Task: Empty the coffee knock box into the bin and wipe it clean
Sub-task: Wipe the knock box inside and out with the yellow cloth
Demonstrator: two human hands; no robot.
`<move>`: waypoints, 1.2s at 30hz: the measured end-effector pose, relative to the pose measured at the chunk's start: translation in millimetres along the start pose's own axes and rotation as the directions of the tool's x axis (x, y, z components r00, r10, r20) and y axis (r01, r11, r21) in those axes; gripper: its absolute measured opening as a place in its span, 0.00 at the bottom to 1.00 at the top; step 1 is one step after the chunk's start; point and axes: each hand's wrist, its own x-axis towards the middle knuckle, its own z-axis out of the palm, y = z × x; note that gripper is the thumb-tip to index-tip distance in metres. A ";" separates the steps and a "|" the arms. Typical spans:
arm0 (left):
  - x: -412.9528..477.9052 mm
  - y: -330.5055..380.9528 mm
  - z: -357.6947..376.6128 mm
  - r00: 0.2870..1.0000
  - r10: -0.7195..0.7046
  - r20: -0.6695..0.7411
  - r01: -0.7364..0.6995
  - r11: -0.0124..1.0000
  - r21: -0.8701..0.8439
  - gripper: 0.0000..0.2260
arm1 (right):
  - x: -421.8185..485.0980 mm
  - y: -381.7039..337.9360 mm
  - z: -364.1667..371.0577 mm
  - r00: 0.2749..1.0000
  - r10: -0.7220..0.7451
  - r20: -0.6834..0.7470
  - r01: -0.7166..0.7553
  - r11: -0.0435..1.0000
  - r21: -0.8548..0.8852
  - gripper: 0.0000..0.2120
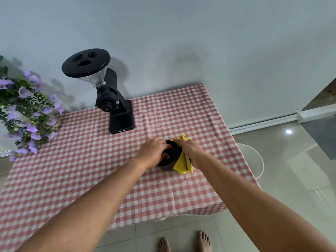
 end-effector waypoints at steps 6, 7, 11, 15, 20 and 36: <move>-8.4 4.2 12.9 0.955 -0.138 -0.262 0.122 0.990 -0.075 0.23 | -1.0 23.2 2.9 0.997 -0.036 -0.063 0.041 0.997 0.070 0.18; -11.7 6.2 15.3 0.925 -0.234 -0.298 0.206 0.971 -0.123 0.27 | -2.5 26.2 3.8 0.997 -0.055 -0.058 0.060 0.994 0.091 0.17; -25.7 10.5 35.0 0.829 -0.546 -0.123 0.410 0.742 -0.530 0.41 | -10.3 39.6 5.9 0.988 -0.138 -0.063 0.146 0.979 0.143 0.16; -26.6 16.0 44.4 0.781 -0.616 0.105 0.354 0.298 -0.886 0.39 | -9.1 49.3 8.3 0.977 -0.208 -0.039 0.212 0.961 0.176 0.18; -21.8 19.3 49.4 0.743 -0.668 0.039 0.328 0.312 -0.892 0.26 | 0.6 40.4 12.3 0.989 -0.141 -0.044 0.147 0.974 0.172 0.19; -11.6 8.0 47.8 0.641 -0.766 0.054 0.335 0.215 -0.917 0.14 | -7.7 52.8 22.9 0.901 -0.415 0.125 0.433 0.867 -0.246 0.20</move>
